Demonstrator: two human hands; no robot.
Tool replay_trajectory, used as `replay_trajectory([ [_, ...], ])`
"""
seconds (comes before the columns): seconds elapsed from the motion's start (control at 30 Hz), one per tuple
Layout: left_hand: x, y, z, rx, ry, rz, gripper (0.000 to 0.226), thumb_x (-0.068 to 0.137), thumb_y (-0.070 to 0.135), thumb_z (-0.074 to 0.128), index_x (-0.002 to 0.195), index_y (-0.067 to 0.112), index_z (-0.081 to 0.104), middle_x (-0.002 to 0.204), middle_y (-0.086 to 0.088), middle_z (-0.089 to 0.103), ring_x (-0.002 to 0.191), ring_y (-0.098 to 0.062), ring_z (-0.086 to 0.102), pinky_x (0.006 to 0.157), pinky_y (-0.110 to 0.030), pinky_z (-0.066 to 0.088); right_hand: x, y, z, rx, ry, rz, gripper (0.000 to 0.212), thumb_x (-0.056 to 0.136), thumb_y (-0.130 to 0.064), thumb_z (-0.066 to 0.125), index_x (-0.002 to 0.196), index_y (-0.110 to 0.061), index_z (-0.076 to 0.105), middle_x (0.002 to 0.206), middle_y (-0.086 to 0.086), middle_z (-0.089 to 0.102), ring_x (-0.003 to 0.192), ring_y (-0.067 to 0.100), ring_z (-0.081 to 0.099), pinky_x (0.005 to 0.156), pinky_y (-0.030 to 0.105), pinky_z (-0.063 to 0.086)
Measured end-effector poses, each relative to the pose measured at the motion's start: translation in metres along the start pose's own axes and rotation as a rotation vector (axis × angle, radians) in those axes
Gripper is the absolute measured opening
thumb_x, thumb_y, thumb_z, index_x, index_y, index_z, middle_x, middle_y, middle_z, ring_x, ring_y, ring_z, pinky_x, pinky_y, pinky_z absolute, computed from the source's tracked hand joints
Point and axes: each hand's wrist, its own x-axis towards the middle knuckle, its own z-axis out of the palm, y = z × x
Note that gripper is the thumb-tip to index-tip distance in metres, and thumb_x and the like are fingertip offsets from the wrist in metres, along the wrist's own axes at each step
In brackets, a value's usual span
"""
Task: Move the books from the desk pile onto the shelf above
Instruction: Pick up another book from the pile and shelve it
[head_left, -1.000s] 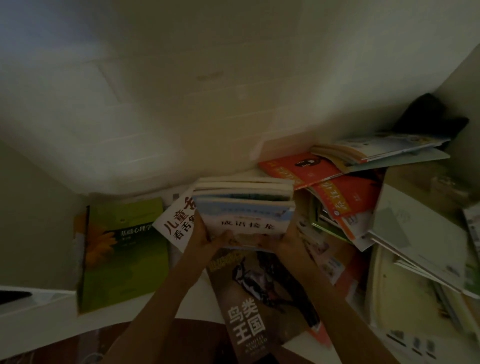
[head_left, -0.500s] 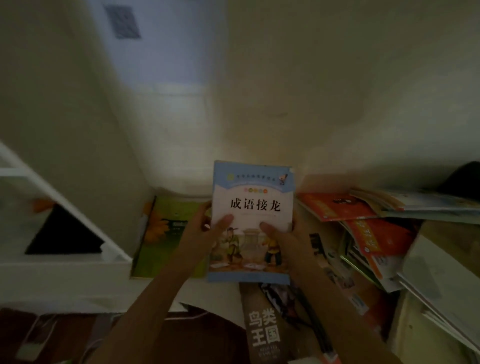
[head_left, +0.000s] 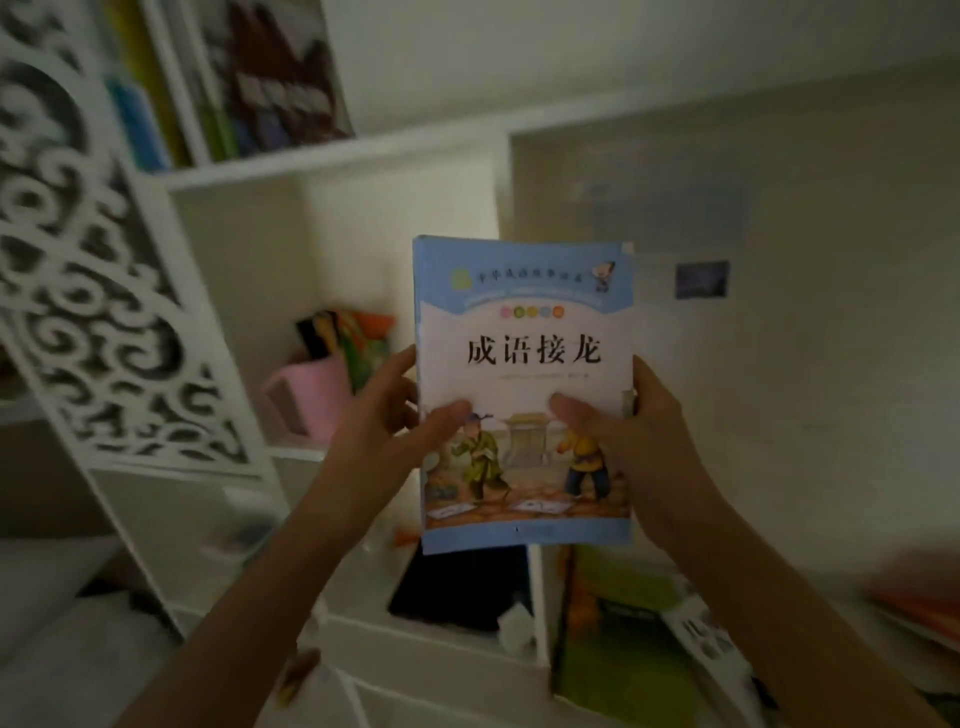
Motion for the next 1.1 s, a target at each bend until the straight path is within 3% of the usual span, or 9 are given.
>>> replay_trajectory([
  [0.1,0.011,0.037,-0.045,0.036,0.044,0.094,0.057,0.073,0.026,0.072,0.127,0.021,0.053,0.107,-0.007,0.069,0.091,-0.027,0.068,0.068,-0.047,0.057,0.015,-0.036,0.045,0.018,-0.036,-0.067,0.043,0.077,-0.012,0.073,0.116,-0.020,0.056,0.088,-0.002,0.065,0.054,-0.003,0.060,0.046,0.012,0.046],
  [0.23,0.034,0.080,-0.088,0.071,0.128,0.192,0.058,0.069,0.029,0.068,0.125,0.025,0.053,0.100,0.000,0.070,0.086,-0.030,0.068,0.063,-0.046,0.058,0.046,-0.085,0.090,0.018,-0.099,-0.220,0.036,0.075,-0.010,0.075,0.100,-0.030,0.056,0.091,-0.015,0.065,0.068,-0.007,0.064,0.056,0.011,0.051],
  [0.43,0.104,0.131,-0.129,0.114,0.268,0.297,0.051,0.078,0.026,0.071,0.124,0.025,0.050,0.099,-0.006,0.067,0.071,-0.009,0.066,0.056,-0.019,0.051,0.138,-0.161,0.136,-0.052,-0.224,-0.380,0.042,0.076,-0.005,0.074,0.115,-0.012,0.061,0.100,-0.003,0.070,0.085,0.010,0.067,0.071,0.026,0.056],
  [0.53,0.148,0.145,-0.138,0.121,0.358,0.316,0.050,0.080,0.024,0.072,0.123,0.023,0.047,0.105,-0.007,0.064,0.079,-0.011,0.068,0.059,-0.025,0.055,0.195,-0.191,0.156,-0.065,-0.308,-0.390,0.047,0.075,-0.004,0.074,0.120,-0.009,0.059,0.114,0.003,0.067,0.096,0.013,0.064,0.070,0.018,0.050],
  [0.6,0.178,0.146,-0.143,0.142,0.415,0.329,0.045,0.082,0.022,0.071,0.119,0.024,0.045,0.107,-0.009,0.062,0.084,-0.015,0.067,0.065,-0.032,0.057,0.231,-0.201,0.170,-0.102,-0.332,-0.376,0.060,0.071,-0.012,0.079,0.126,-0.007,0.055,0.122,0.006,0.062,0.106,0.018,0.060,0.083,0.026,0.050],
  [0.7,0.224,0.140,-0.147,0.185,0.492,0.339,0.044,0.081,0.020,0.072,0.115,0.021,0.045,0.106,-0.011,0.062,0.089,-0.025,0.066,0.076,-0.047,0.057,0.279,-0.199,0.191,-0.220,-0.306,-0.366,0.044,0.076,-0.015,0.077,0.113,-0.007,0.053,0.111,0.006,0.062,0.091,0.017,0.060,0.067,0.025,0.050],
  [0.8,0.268,0.125,-0.147,0.315,0.587,0.273,0.040,0.082,0.023,0.071,0.113,0.022,0.045,0.106,-0.009,0.062,0.093,-0.027,0.063,0.082,-0.045,0.054,0.318,-0.177,0.212,-0.526,-0.204,-0.408,0.052,0.081,-0.028,0.073,0.117,-0.010,0.040,0.108,0.008,0.052,0.096,0.025,0.056,0.070,0.031,0.049],
  [0.93,0.312,0.104,-0.151,0.522,0.693,0.179,0.053,0.080,0.033,0.071,0.127,0.017,0.050,0.117,-0.007,0.063,0.102,-0.029,0.061,0.087,-0.045,0.052,0.348,-0.157,0.241,-0.538,-0.459,-0.410,0.069,0.073,-0.030,0.077,0.125,-0.005,0.040,0.111,0.008,0.056,0.107,0.026,0.056,0.086,0.040,0.052],
  [1.1,0.330,0.085,-0.154,0.753,0.709,0.261,0.058,0.083,0.040,0.066,0.130,0.012,0.047,0.122,-0.010,0.061,0.108,-0.026,0.059,0.085,-0.035,0.050,0.363,-0.148,0.254,-0.627,-0.594,-0.314,0.057,0.089,-0.015,0.060,0.139,-0.012,0.032,0.130,0.010,0.048,0.114,0.027,0.053,0.090,0.037,0.051],
])
